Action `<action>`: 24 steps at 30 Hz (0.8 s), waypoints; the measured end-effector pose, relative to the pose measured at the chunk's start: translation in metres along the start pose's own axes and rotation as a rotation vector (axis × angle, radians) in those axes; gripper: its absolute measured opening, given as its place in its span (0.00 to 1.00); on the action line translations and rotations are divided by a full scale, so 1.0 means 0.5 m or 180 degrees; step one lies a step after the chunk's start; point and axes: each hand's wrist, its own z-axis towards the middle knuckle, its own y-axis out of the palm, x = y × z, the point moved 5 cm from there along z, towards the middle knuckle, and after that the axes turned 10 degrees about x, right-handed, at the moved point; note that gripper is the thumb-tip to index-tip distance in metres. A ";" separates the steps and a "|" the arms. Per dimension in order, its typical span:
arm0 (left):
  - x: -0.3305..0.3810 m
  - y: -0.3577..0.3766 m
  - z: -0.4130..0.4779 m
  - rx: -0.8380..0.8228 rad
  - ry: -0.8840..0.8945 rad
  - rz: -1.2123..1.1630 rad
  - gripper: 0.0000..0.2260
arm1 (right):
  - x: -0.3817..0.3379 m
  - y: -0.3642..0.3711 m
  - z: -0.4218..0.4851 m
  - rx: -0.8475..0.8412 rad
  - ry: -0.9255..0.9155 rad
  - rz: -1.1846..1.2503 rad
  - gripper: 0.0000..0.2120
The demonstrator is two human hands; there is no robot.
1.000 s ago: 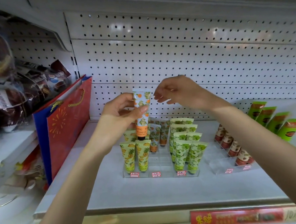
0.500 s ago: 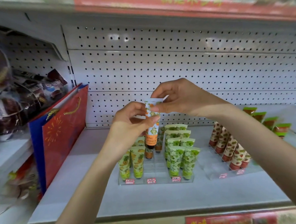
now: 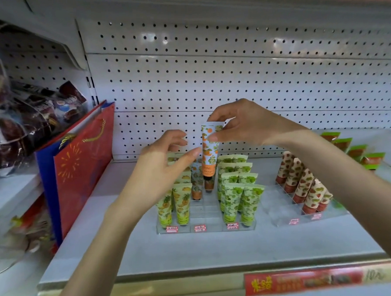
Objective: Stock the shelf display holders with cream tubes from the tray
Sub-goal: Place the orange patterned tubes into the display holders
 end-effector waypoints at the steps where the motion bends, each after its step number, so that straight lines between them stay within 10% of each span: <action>1: -0.007 -0.006 -0.004 -0.0067 0.0108 0.0425 0.22 | 0.012 0.001 0.003 0.0015 0.0032 -0.0091 0.09; 24: -0.055 -0.023 -0.022 -0.0365 0.0407 0.1724 0.33 | 0.135 0.114 0.020 -0.0429 0.0362 -0.0903 0.08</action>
